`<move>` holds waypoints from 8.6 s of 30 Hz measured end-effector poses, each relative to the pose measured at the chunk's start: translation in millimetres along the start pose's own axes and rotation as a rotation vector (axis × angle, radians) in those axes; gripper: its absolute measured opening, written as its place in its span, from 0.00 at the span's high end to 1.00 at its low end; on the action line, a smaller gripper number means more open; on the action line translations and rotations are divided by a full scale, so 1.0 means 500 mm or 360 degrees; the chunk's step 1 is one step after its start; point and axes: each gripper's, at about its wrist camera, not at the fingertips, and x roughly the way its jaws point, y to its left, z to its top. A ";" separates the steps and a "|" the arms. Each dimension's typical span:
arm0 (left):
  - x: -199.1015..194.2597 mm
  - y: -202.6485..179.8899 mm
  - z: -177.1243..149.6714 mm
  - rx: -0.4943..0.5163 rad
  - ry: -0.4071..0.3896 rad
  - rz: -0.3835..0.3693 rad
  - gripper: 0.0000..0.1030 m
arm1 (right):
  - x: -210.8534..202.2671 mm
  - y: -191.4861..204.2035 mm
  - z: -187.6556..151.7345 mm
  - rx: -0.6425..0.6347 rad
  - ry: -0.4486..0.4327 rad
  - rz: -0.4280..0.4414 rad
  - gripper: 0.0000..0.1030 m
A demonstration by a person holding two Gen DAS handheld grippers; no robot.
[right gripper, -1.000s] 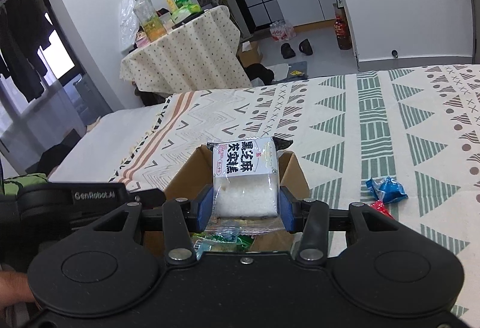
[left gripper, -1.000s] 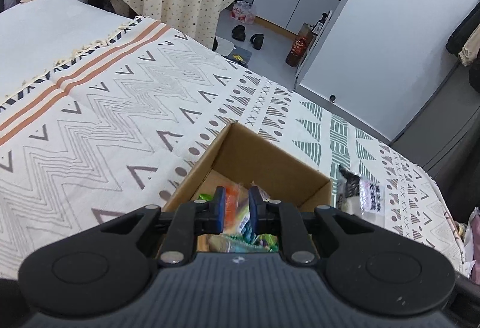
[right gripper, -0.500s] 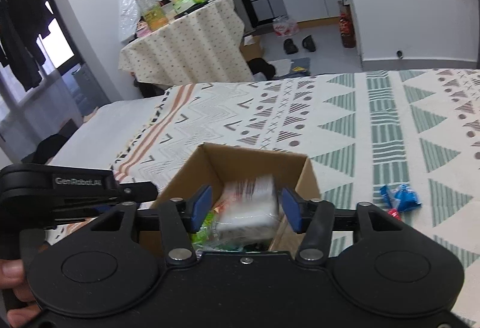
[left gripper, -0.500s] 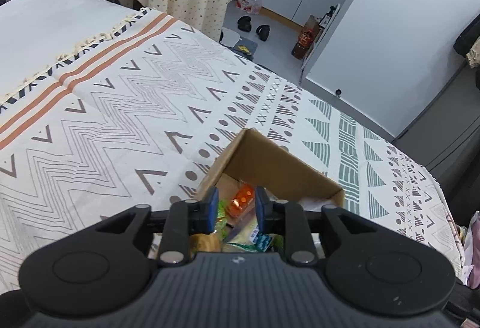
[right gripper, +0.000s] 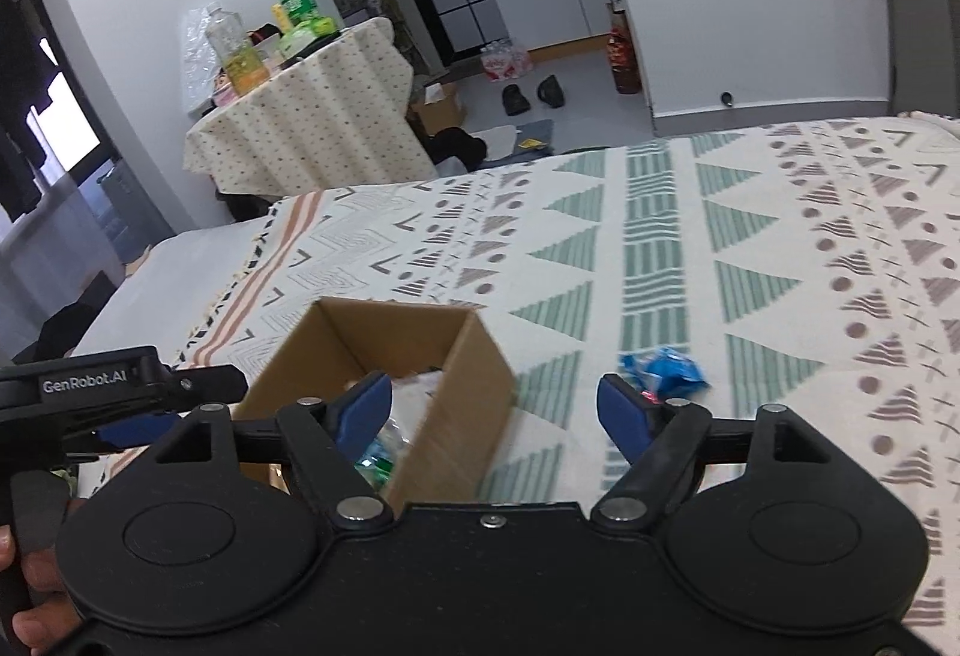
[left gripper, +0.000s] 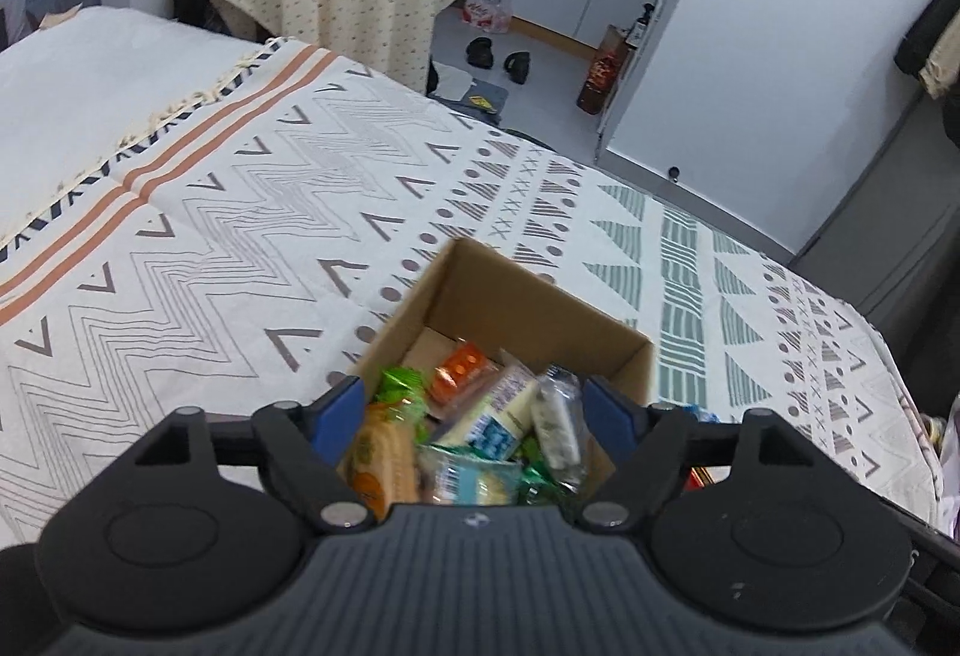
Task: Organize snacks
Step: 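Open both grippers to drop the snacks into the box and withdraw, then move both grippers toward the red candy bar and blue candy on the cover, then grasp the red candy bar with the left gripper while the right grasps the blue candy, then carry the red bar and blue candy over the cardboard box with both grippers, then open both grippers to drop the candies into the box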
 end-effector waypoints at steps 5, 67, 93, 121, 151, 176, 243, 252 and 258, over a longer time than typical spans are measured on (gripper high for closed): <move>-0.012 -0.044 -0.026 0.0054 0.0012 -0.0017 0.23 | -0.022 -0.041 -0.003 0.0062 0.0016 -0.0017 0.15; 0.240 -0.320 -0.166 0.0202 0.0321 -0.0111 0.23 | 0.014 -0.302 -0.024 0.0515 0.0137 -0.0098 0.35; 0.320 -0.273 -0.150 0.0090 0.0346 -0.0098 0.82 | 0.153 -0.269 -0.002 0.0442 0.0173 -0.0030 0.42; 0.336 -0.240 -0.145 -0.0029 0.0412 -0.0234 0.82 | 0.259 -0.211 0.005 0.0211 0.0383 -0.0112 0.73; 0.124 -0.287 -0.130 0.0089 0.0066 -0.0110 0.82 | 0.043 -0.223 0.041 0.0314 0.0026 0.0054 0.77; -0.040 -0.139 -0.062 -0.0051 -0.0170 -0.0035 0.82 | -0.027 -0.066 0.036 0.0142 -0.0091 0.0188 0.77; 0.012 0.138 0.065 -0.0206 0.0083 -0.0155 0.31 | 0.050 0.141 0.040 0.0064 -0.0047 0.0148 0.55; -0.060 0.094 0.037 -0.0088 0.0046 -0.0186 0.19 | -0.056 0.125 0.009 0.0093 -0.0113 0.0036 0.40; -0.115 0.060 0.012 0.0022 0.0010 -0.0188 0.15 | -0.125 0.107 -0.013 0.0150 -0.0179 0.0008 0.25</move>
